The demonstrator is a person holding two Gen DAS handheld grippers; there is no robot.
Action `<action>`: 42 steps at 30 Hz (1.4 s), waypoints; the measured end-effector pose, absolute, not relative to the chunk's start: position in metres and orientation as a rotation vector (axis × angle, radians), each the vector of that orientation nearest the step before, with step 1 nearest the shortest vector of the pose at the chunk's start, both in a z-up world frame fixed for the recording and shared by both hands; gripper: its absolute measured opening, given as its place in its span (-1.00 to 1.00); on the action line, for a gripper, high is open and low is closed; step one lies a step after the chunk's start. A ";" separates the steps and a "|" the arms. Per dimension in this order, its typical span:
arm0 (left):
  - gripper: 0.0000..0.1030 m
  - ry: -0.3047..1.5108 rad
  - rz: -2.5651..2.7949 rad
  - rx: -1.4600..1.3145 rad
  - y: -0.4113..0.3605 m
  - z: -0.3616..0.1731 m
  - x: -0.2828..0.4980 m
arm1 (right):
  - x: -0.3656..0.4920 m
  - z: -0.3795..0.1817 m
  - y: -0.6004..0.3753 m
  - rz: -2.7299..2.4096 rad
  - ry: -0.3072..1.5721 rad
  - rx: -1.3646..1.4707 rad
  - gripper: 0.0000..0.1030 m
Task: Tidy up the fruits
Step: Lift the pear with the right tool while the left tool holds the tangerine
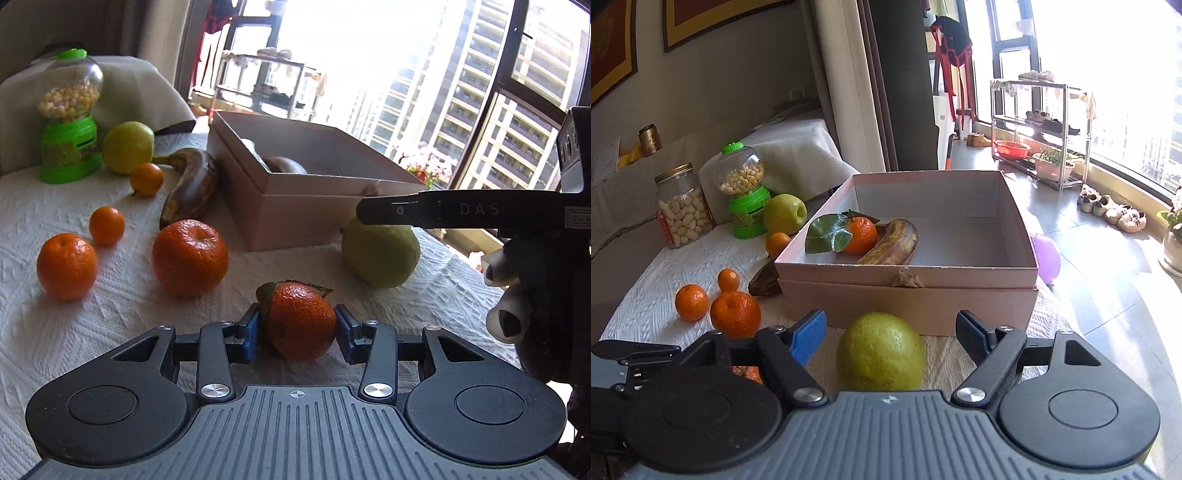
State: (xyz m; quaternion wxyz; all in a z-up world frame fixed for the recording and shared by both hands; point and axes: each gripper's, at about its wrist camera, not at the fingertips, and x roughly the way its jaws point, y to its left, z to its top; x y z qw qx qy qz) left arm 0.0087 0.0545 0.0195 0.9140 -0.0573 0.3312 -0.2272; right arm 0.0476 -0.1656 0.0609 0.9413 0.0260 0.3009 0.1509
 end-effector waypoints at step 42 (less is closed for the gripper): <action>-0.10 0.649 -0.494 -0.137 0.053 0.017 0.012 | 0.048 0.060 -0.154 0.353 0.661 -0.003 0.19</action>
